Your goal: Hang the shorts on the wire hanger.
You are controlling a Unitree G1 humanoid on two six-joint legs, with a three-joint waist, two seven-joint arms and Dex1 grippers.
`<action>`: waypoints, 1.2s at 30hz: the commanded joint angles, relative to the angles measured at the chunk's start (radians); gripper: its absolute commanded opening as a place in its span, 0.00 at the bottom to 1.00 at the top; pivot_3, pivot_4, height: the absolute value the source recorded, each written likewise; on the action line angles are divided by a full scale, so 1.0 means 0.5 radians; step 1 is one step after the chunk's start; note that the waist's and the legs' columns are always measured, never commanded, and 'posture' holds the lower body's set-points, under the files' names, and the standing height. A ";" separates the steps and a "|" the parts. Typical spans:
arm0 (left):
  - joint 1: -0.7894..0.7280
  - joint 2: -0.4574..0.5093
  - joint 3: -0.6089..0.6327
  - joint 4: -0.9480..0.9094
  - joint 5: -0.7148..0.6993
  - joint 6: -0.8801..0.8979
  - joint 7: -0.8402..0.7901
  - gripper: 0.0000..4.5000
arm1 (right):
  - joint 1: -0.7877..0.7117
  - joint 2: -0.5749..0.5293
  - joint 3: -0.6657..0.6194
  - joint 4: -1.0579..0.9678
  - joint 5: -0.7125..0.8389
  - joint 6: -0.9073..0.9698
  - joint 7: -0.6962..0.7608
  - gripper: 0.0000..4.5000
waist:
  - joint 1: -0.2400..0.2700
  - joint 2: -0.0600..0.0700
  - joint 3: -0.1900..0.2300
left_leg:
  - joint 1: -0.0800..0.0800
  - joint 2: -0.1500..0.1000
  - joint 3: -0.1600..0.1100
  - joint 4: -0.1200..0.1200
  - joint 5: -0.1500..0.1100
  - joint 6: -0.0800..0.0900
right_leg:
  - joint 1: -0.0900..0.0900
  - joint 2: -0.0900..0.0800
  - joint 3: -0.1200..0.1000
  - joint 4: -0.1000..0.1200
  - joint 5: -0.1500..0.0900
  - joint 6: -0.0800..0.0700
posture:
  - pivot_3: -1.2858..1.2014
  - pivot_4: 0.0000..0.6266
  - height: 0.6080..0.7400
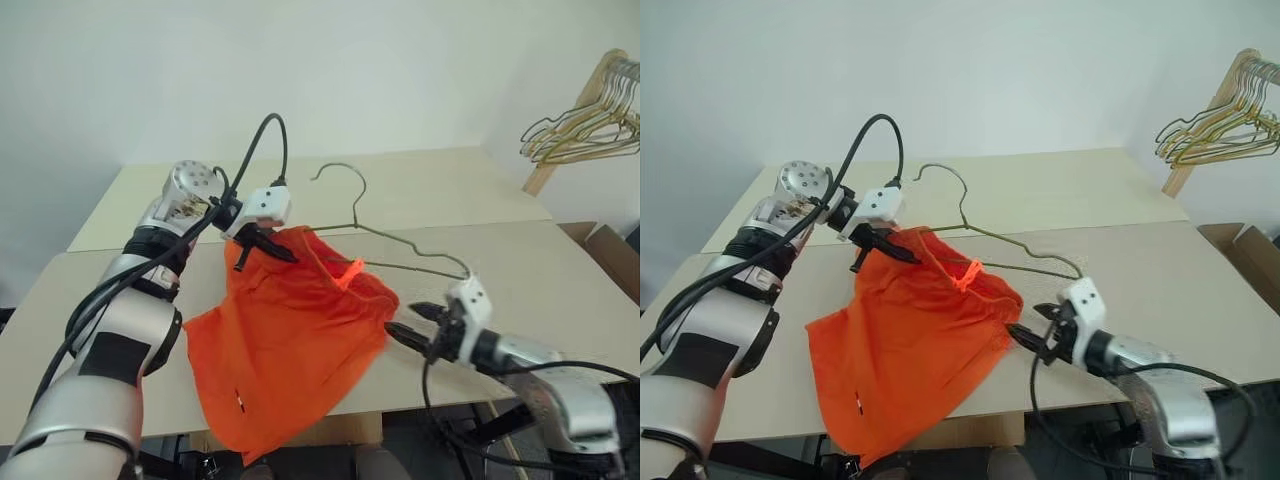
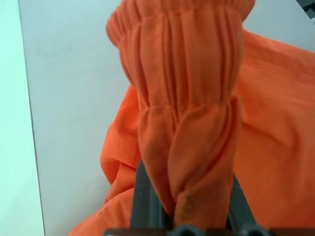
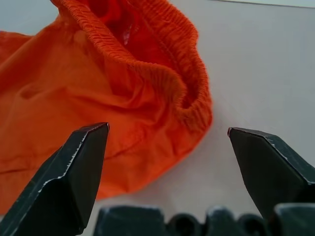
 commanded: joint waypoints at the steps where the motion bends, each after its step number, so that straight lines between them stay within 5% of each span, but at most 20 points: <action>1: -0.072 0.017 0.064 -0.019 -0.016 0.016 -0.008 0.00 | -0.111 0.052 0.045 0.062 0.007 -0.070 -0.035 1.00 | 0.000 0.000 0.000 | -0.001 0.000 -0.001 0.001 0.000 0.000 | -0.001 0.000 0.000 0.000 0.000 0.000 | 0.45 0.00 1.00; 3: -0.074 0.016 0.067 -0.017 -0.011 0.016 -0.008 0.00 | -0.150 0.061 0.087 0.108 -0.006 -0.076 -0.042 1.00 | 0.002 0.000 0.000 | -0.001 -0.002 -0.001 0.001 0.000 0.000 | -0.001 -0.001 0.000 0.000 0.000 0.000 | 0.45 0.00 1.00; 6: -0.064 0.023 0.070 -0.029 -0.014 0.019 -0.008 0.00 | -0.240 0.121 0.125 0.246 -0.042 -0.089 -0.109 0.86 | -0.001 0.000 0.000 | 0.000 -0.001 -0.002 0.001 0.000 0.000 | -0.001 -0.001 -0.001 0.002 0.000 0.000 | 0.45 0.00 1.00; 17: -0.054 0.022 0.154 -0.011 0.018 0.047 -0.008 0.00 | -0.195 0.054 0.046 0.250 0.049 -0.079 -0.032 0.01 | -0.003 0.000 0.000 | 0.000 -0.002 -0.003 0.001 0.000 0.000 | -0.001 -0.001 -0.001 0.003 0.000 0.000 | 0.45 0.00 1.00; 29: 0.226 0.397 -0.153 -0.283 -0.263 -0.001 -0.008 0.00 | -0.154 -0.408 -0.298 0.255 0.419 0.154 0.248 0.00 | -0.037 0.000 0.000 | 0.001 -0.001 -0.004 0.001 0.000 0.000 | 0.000 -0.001 0.000 0.004 0.000 0.000 | 0.44 0.00 1.00; 36: 0.206 0.391 -0.106 -0.146 -0.141 -0.021 -0.008 0.00 | -0.173 -0.613 -0.298 0.322 0.478 0.145 0.390 0.00 | -0.028 0.000 0.000 | 0.001 -0.001 -0.004 0.001 0.000 0.000 | 0.000 0.000 -0.001 0.003 0.000 0.000 | 0.45 0.00 1.00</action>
